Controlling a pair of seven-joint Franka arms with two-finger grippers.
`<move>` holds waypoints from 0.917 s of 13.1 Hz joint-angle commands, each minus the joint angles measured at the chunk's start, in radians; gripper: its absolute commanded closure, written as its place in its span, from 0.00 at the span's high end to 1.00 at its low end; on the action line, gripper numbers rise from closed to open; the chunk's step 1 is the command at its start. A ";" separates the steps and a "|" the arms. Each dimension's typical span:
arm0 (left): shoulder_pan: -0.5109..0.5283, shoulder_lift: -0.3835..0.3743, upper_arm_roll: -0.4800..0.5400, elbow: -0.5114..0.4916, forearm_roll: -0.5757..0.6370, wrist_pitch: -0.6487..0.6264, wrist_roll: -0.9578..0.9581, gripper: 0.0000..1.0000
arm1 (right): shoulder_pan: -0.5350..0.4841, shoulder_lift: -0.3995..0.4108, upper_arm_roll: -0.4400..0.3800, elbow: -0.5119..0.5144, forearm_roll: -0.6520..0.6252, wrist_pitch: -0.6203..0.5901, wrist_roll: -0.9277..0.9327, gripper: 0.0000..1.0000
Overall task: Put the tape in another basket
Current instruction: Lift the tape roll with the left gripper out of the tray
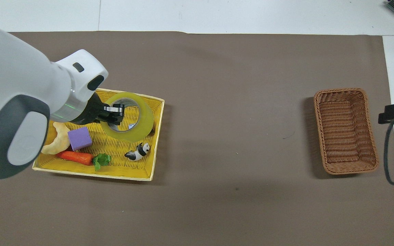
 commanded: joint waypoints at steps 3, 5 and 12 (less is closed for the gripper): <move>0.036 -0.001 -0.049 -0.004 -0.354 0.062 -0.042 0.00 | -0.002 -0.008 -0.004 0.003 0.014 -0.016 -0.024 1.00; 0.066 -0.001 -0.053 -0.009 -0.464 0.068 0.039 0.00 | -0.002 -0.008 -0.004 0.003 0.014 -0.014 -0.024 1.00; 0.035 -0.035 -0.055 -0.064 -0.559 0.142 0.155 0.00 | -0.008 -0.008 -0.016 0.003 0.007 -0.016 -0.024 1.00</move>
